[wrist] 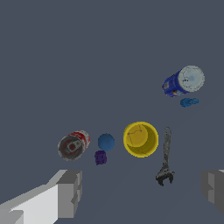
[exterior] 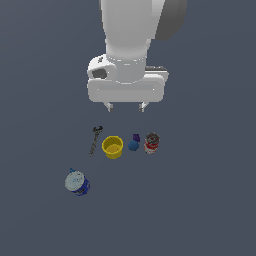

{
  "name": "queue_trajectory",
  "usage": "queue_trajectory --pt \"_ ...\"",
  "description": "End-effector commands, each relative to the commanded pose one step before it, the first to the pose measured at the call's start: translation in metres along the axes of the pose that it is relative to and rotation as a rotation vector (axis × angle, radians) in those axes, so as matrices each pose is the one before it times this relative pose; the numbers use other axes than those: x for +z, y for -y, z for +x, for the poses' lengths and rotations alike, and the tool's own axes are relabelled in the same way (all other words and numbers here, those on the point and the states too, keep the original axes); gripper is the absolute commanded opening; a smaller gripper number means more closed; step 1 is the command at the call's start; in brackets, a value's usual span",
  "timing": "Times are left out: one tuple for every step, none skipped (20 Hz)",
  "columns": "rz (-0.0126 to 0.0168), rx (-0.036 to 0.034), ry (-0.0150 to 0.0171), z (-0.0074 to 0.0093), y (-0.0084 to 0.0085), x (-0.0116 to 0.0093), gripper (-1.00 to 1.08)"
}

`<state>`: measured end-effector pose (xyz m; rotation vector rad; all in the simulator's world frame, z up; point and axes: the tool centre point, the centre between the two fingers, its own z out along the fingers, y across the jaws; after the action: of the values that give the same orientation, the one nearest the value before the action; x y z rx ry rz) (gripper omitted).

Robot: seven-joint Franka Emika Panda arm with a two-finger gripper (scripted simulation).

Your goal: Pick up a designated object from a clutter of objects.

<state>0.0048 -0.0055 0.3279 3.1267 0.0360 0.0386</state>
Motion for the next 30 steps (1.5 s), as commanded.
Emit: queue_trajectory --pt "0.00000 0.00000 0.00000 0.00000 -0.00001 0.00000 0.28" --pt "0.00000 0.00000 0.00000 -0.00008 0.00022 -0.00019 0.28" --pt "0.00074 0.00048 0.00042 -0.00011 0.00014 -0.00030 0.28" --pt "0.00104 0.00068 0.00060 -0.00021 0.00032 -0.00053 0.28" --pt "0.00117 0.00074 0.00069 -0.00032 0.00056 -0.00076 0.28" --pt "0.00104 0.00063 0.00065 -0.00027 0.00042 -0.00061 0.28" --pt "0.00052 0.00027 0.00036 -0.00019 0.00030 -0.00038 0.28" --pt "0.00000 0.00000 0.00000 -0.00013 0.00017 -0.00021 0.28" --pt "0.00000 0.00000 0.00000 0.00004 -0.00014 0.00010 0.28" --pt "0.00000 0.00000 0.00000 0.00006 0.00024 -0.00005 0.28" --pt "0.00000 0.00000 0.00000 -0.00001 0.00006 -0.00004 0.28" --pt "-0.00061 -0.00076 -0.00005 0.00004 -0.00034 0.00045 0.28" --pt "-0.00149 -0.00171 -0.00027 0.00006 -0.00056 0.00086 0.28" --pt "-0.00250 -0.00289 -0.00044 0.00009 -0.00060 0.00129 0.28" --pt "-0.00328 -0.00383 -0.00058 0.00011 -0.00085 0.00174 0.28" --pt "-0.00406 -0.00481 -0.00071 0.00013 -0.00103 0.00215 0.28" --pt "-0.00480 -0.00579 -0.00082 0.00013 -0.00120 0.00256 0.28" --pt "-0.00554 -0.00683 -0.00093 0.00012 -0.00135 0.00297 0.28" --pt "-0.00622 -0.00783 -0.00102 0.00009 -0.00147 0.00336 0.28" --pt "-0.00688 -0.00890 -0.00110 0.00006 -0.00161 0.00376 0.28" --pt "-0.00756 -0.01006 -0.00118 0.00001 -0.00172 0.00417 0.28" --pt "-0.00824 -0.01133 -0.00126 -0.00006 -0.00181 0.00460 0.28" --pt "-0.00889 -0.01267 -0.00132 -0.00015 -0.00187 0.00504 0.28" --pt "-0.00950 -0.01408 -0.00137 -0.00025 -0.00191 0.00547 0.28" --pt "-0.01007 -0.01558 -0.00141 -0.00038 -0.00190 0.00590 0.28" --pt "-0.01056 -0.01713 -0.00145 -0.00053 -0.00186 0.00632 0.28" --pt "-0.01098 -0.01875 -0.00147 -0.00069 -0.00178 0.00673 0.28" --pt "-0.01133 -0.02046 -0.00150 -0.00088 -0.00164 0.00712 0.28" --pt "-0.01159 -0.02224 -0.00153 -0.00108 -0.00146 0.00751 0.28" --pt "-0.01174 -0.02409 -0.00157 -0.00130 -0.00122 0.00787 0.28"
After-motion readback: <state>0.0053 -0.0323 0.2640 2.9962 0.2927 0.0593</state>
